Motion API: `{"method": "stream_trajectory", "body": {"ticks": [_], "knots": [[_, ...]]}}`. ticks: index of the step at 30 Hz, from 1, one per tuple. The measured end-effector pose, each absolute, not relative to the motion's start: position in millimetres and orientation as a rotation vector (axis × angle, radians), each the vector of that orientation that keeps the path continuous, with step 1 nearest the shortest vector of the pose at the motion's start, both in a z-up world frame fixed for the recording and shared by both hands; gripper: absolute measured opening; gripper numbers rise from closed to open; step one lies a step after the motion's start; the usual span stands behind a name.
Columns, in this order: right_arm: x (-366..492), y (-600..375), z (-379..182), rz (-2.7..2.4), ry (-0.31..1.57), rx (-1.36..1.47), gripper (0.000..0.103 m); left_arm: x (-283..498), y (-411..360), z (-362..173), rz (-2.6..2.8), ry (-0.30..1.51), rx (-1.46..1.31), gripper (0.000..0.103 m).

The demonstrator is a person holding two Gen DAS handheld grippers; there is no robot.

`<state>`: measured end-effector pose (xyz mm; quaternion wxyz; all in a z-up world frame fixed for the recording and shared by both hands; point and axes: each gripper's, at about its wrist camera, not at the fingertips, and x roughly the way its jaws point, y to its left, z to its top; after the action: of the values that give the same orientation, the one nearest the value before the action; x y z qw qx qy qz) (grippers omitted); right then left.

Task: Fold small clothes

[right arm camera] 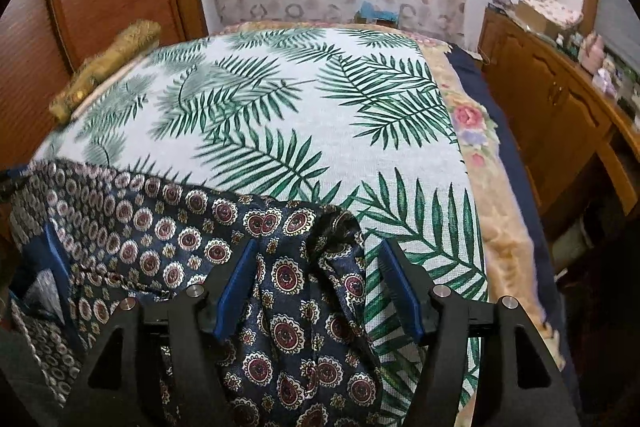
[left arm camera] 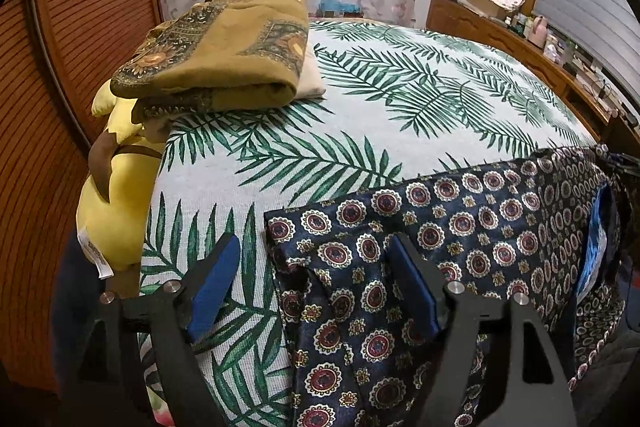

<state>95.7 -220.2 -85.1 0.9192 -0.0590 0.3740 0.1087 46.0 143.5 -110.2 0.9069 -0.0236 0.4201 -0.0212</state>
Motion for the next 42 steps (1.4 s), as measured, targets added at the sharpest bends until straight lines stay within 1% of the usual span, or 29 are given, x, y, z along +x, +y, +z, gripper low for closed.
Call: {"method": "stream_trajectory", "body": {"ticks": [1,3,4,6,9,10,11,12,13,14,17,18,19,21,22,26,29,36,42], "knots": [[96,-217,-85,0.225,0.772,-0.133,0.064,46,143,-110,-0.042,0.865,-0.05,0.077],[95,-212,-86,0.247,0.772,-0.147,0.049,45,144,-111,-0.037,0.857,-0.052,0.077],[95,-210,-85,0.255,0.773,-0.155,0.047,44,144,-111,-0.037,0.854,-0.055,0.076],[95,-207,-85,0.272,0.776,-0.16,0.035,44,144,-110,-0.037,0.849,-0.062,0.075],[94,-205,-85,0.291,0.779,-0.162,0.026,43,145,-110,-0.042,0.848,-0.068,0.069],[94,-204,-85,0.299,0.779,-0.159,0.022,43,145,-109,-0.043,0.848,-0.068,0.065],[93,-203,-85,0.302,0.779,-0.16,0.02,43,145,-109,-0.044,0.846,-0.066,0.063],[92,-203,-86,0.304,0.776,-0.16,0.018,42,144,-109,-0.048,0.843,-0.067,0.058],[90,-204,-85,0.309,0.776,-0.154,0.014,42,144,-109,-0.052,0.841,-0.069,0.053],[89,-205,-85,0.317,0.776,-0.146,0.012,42,143,-108,-0.057,0.837,-0.071,0.051],[83,-206,-86,0.327,0.763,-0.13,0.01,40,142,-108,-0.064,0.826,-0.079,0.038],[80,-207,-86,0.332,0.755,-0.123,0.009,39,141,-108,-0.071,0.824,-0.084,0.031],[75,-208,-86,0.34,0.744,-0.113,0.009,38,141,-108,-0.079,0.825,-0.094,0.021],[67,-207,-84,0.357,0.718,-0.094,0.009,36,141,-107,-0.102,0.831,-0.118,0.011],[62,-207,-82,0.363,0.705,-0.086,0.009,34,140,-106,-0.105,0.826,-0.127,0.009],[40,-209,-69,0.364,0.632,-0.065,0.008,19,136,-88,-0.127,0.756,-0.151,0.007],[20,-213,-52,0.367,0.564,-0.051,0.008,-1,132,-62,-0.131,0.671,-0.166,0.007],[-34,-227,4,0.379,0.399,-0.034,0.008,-44,125,25,-0.158,0.419,-0.161,0.007],[-73,-244,60,0.38,0.26,-0.036,0.008,-49,122,91,-0.162,0.261,-0.116,0.007]]}}
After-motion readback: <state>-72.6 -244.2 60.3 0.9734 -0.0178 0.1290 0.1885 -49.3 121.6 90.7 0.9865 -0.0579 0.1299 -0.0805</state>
